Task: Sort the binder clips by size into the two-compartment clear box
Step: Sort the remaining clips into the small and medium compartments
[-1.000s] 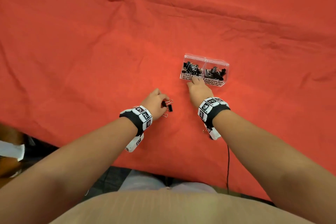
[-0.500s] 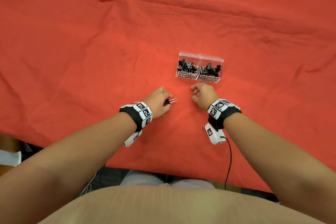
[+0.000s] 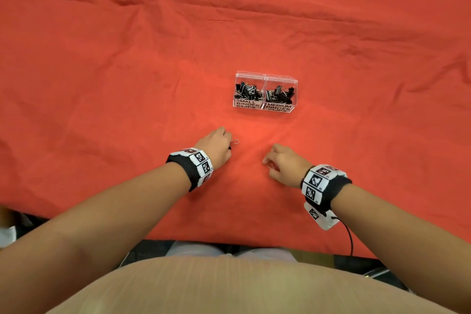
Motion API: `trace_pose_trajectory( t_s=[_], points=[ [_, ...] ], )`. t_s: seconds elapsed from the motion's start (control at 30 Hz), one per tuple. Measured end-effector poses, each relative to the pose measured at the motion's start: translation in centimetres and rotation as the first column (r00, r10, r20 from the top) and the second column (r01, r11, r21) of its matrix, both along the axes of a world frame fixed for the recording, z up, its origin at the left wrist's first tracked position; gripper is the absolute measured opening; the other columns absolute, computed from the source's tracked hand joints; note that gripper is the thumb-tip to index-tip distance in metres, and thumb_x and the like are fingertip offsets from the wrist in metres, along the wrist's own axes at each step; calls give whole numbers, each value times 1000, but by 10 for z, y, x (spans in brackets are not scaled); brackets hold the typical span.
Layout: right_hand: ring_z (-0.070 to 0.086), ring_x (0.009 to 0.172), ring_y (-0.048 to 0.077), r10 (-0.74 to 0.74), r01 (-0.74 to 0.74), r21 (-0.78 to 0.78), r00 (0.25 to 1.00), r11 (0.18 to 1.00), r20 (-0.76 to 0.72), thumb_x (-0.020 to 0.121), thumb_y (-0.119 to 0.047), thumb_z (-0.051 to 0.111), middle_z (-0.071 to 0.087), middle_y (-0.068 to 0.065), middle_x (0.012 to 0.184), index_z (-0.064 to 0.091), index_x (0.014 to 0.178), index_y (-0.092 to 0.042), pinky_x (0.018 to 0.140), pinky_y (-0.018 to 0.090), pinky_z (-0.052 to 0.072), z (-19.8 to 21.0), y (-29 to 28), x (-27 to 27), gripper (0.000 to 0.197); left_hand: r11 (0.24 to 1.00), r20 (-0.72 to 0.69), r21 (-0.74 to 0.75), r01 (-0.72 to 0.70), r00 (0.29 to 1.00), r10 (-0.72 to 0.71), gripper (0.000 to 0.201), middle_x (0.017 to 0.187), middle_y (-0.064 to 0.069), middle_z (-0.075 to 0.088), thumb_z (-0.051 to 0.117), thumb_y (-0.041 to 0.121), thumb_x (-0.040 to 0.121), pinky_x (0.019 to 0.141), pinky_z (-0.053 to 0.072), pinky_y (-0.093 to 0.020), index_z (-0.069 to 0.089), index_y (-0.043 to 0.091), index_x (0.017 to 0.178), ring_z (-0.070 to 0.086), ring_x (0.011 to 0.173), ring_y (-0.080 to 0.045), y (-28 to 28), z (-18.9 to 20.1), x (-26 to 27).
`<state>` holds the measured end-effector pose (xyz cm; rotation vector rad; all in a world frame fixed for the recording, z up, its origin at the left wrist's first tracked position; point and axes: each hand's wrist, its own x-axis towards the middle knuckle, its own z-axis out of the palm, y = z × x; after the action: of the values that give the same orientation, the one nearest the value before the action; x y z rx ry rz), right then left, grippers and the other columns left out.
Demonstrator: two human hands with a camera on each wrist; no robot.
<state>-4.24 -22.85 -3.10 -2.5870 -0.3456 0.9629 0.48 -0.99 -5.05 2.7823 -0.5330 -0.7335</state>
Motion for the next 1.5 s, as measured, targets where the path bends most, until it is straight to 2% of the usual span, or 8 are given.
trace_pose_trajectory(
  t_s=[0.13, 0.3, 0.47, 0.67, 0.8, 1.0, 1.17, 1.5],
  points=[
    [39, 111, 21, 57, -54, -84, 998, 995, 38, 78, -30, 65, 39, 0, 121, 50, 117, -24, 84, 40, 49, -1, -13, -17, 43, 996, 0, -59, -72, 997, 72, 31, 112, -10, 51, 53, 24, 86, 82, 52, -44, 56, 11, 114, 58, 101, -33, -9, 9, 7],
    [48, 106, 28, -15, 15, 11, 1000, 1000, -27, 74, -8, 58, 43, 4, 116, 51, 113, -19, 93, 41, 44, -10, -18, -21, 41, 966, 8, -224, -132, 991, 137, 27, 110, -5, 53, 57, 24, 85, 83, 52, -41, 59, 16, 111, 60, 96, -29, -35, 25, 27],
    [45, 103, 24, -67, 69, 50, 997, 996, -28, 68, -5, 53, 51, -2, 106, 47, 102, -23, 90, 32, 38, -16, -17, -22, 39, 967, 103, -237, -93, 987, 120, 28, 118, -3, 52, 53, 28, 89, 83, 52, -40, 56, 18, 114, 59, 100, -26, -67, 48, 57],
    [50, 86, 25, -80, 70, 103, 992, 992, 94, 69, -1, 53, 56, 1, 87, 52, 90, -12, 78, 27, 36, -14, -20, -9, 24, 963, 113, -261, -63, 989, 95, 32, 124, -6, 50, 51, 22, 91, 83, 49, -37, 53, 13, 122, 57, 102, -26, -103, 60, 94],
    [51, 76, 17, -207, 194, 181, 977, 964, 54, 74, 0, 57, 54, -2, 84, 60, 89, -8, 67, 16, 33, -8, -27, 9, 17, 924, 94, -360, -128, 980, 173, 30, 120, -10, 55, 54, 14, 90, 92, 47, -39, 52, 10, 119, 55, 107, -27, -121, 59, 109],
    [49, 59, 6, -505, 459, 271, 854, 846, 129, 79, -6, 64, 58, -6, 69, 64, 76, -16, 52, 10, 38, 12, -41, 61, 11, 954, 139, -287, -93, 981, 138, 22, 109, -14, 59, 53, 5, 87, 84, 46, -41, 49, 6, 108, 55, 100, -32, -129, 48, 113],
    [50, 65, 10, -609, 510, 359, 746, 782, 267, 77, -4, 66, 59, -1, 75, 66, 81, -12, 63, 19, 42, 38, -45, 113, 9, 997, 292, -61, 55, 956, -35, 16, 109, -6, 61, 56, 9, 87, 92, 37, -35, 61, 7, 103, 42, 110, -27, -125, 33, 106],
    [57, 97, 30, -297, 274, 117, 862, 955, 410, 86, 2, 53, 58, 14, 105, 65, 91, -2, 86, 34, 46, 23, -14, 154, 14, 927, 198, -321, -196, 943, 269, 23, 118, 2, 59, 47, 15, 91, 97, 31, -35, 63, 22, 106, 40, 116, -24, -49, 42, 73]
  ],
)
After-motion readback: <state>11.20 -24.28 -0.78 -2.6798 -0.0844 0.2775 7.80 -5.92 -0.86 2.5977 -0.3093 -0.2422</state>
